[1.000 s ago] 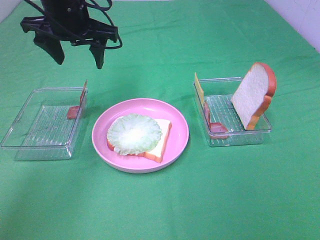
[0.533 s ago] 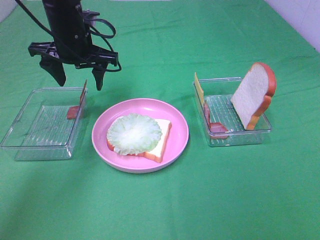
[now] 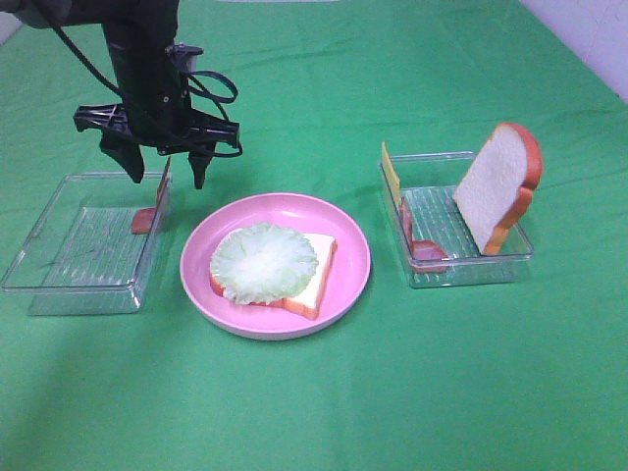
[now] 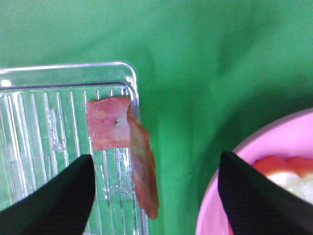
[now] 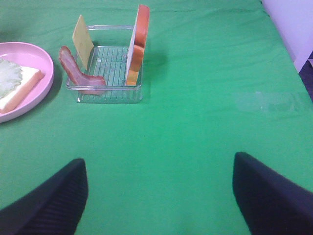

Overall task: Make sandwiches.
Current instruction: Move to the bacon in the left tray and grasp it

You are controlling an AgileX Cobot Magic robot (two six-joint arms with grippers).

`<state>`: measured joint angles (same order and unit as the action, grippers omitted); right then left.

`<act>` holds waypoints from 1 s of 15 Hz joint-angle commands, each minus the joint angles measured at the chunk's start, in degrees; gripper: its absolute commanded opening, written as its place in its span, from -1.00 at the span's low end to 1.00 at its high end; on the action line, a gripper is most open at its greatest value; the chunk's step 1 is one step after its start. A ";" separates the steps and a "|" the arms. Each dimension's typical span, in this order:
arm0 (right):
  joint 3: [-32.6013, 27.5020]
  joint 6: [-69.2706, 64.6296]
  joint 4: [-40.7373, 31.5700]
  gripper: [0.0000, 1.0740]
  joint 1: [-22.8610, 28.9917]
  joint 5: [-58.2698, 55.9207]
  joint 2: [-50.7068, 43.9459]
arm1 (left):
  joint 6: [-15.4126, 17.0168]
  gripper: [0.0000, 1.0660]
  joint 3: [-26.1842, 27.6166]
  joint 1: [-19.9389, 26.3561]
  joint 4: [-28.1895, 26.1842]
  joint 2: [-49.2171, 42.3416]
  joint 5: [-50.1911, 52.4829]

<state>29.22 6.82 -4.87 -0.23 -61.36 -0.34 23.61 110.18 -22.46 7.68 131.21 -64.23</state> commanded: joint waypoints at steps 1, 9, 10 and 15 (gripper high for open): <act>-0.29 0.80 0.06 0.43 -0.11 0.57 -0.80 | 0.57 0.08 0.06 0.11 0.46 0.63 0.29; -0.29 0.80 0.06 0.43 -0.11 0.57 -0.80 | 0.40 -1.00 0.06 0.11 2.64 0.63 0.46; -0.29 0.80 0.06 0.43 -0.11 0.57 -0.80 | 0.29 -1.00 0.06 0.11 2.64 0.63 0.46; -0.29 0.80 0.06 0.43 -0.11 0.57 -0.80 | -2.23 -1.00 4.30 0.11 2.46 0.40 -6.07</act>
<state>29.22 6.82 -4.87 -0.23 -61.36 -0.34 20.74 116.48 -22.46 9.80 131.78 -69.10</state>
